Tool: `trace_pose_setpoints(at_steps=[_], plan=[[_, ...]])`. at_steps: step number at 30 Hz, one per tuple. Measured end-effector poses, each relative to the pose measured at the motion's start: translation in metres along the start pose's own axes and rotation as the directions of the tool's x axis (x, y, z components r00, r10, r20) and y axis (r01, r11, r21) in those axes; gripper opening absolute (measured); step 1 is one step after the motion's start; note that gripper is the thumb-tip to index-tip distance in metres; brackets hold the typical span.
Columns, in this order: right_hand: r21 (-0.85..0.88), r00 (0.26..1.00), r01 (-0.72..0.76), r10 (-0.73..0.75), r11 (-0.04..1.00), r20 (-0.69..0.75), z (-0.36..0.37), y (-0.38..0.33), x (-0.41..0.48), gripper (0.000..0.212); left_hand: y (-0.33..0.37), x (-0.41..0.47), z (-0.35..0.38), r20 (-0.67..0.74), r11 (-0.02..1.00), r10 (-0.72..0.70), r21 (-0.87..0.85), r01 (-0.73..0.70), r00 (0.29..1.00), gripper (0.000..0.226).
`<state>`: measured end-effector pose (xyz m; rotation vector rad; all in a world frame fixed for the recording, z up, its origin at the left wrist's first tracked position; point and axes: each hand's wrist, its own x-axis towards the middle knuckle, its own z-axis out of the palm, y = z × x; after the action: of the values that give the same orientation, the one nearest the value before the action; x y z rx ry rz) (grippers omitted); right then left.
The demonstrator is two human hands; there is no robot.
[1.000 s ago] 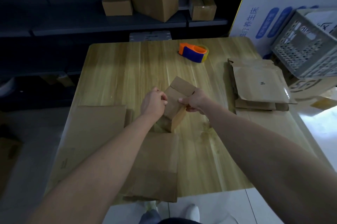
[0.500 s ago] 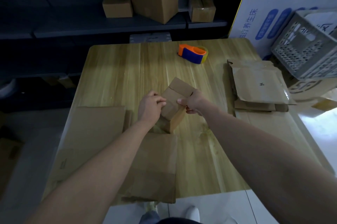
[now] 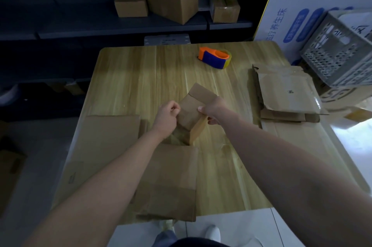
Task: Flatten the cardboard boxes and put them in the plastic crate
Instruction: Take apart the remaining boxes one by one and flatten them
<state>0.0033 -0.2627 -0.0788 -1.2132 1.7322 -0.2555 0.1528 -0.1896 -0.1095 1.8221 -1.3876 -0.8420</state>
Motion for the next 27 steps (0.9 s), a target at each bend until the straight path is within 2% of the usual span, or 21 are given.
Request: trace_pose_setpoints(at_steps=[3,5,6,7,10,12,13,15,19,21,27], plan=[[0.002,1.000,-0.003,0.003,1.000,-0.009,0.003,-0.003,-0.002,0.057,-0.006,-0.009,-0.019,-0.095,0.909,-0.182,-0.396,0.131,0.979,0.028],[-0.003,1.000,-0.004,0.004,1.000,-0.020,0.005,-0.004,-0.003,0.057,-0.009,-0.009,-0.039,-0.155,0.757,-0.360,-0.625,0.191,0.920,0.026],[-0.008,1.000,-0.003,0.003,1.000,-0.024,0.005,-0.004,-0.003,0.057,-0.013,-0.008,-0.049,-0.146,0.703,-0.414,-0.678,0.214,0.899,0.023],[-0.013,1.000,-0.001,0.000,1.000,-0.029,0.006,-0.004,-0.004,0.056,-0.017,-0.008,-0.057,-0.123,0.701,-0.423,-0.672,0.238,0.898,0.021],[0.008,1.000,-0.010,0.010,1.000,-0.020,0.005,-0.004,-0.005,0.053,-0.014,-0.011,-0.055,-0.039,0.868,-0.302,-0.424,0.258,0.952,0.018],[0.014,1.000,-0.026,0.026,1.000,-0.010,0.004,-0.003,-0.006,0.052,-0.005,-0.014,-0.038,-0.001,0.972,-0.159,-0.177,0.156,0.987,0.015],[0.004,1.000,-0.029,0.029,1.000,-0.013,0.003,-0.002,-0.006,0.051,-0.001,-0.015,-0.028,0.030,0.993,-0.100,-0.066,0.101,0.995,0.012],[-0.023,0.999,-0.027,0.027,0.999,-0.025,0.003,0.001,-0.006,0.050,0.004,-0.016,-0.012,0.063,0.991,-0.039,0.133,0.030,0.997,0.006],[-0.030,0.999,-0.016,0.015,0.999,-0.031,0.004,0.004,-0.005,0.053,0.011,-0.017,-0.004,0.025,0.882,0.047,0.468,-0.053,0.999,0.024],[-0.036,1.000,-0.008,0.007,0.999,-0.029,0.005,0.003,-0.005,0.054,0.016,-0.017,-0.006,0.040,0.849,0.064,0.523,-0.075,0.997,0.027],[-0.058,1.000,-0.006,0.005,0.998,-0.017,0.005,0.002,-0.001,0.050,0.027,-0.011,-0.012,0.095,0.904,-0.011,0.427,-0.030,0.995,0.010]])
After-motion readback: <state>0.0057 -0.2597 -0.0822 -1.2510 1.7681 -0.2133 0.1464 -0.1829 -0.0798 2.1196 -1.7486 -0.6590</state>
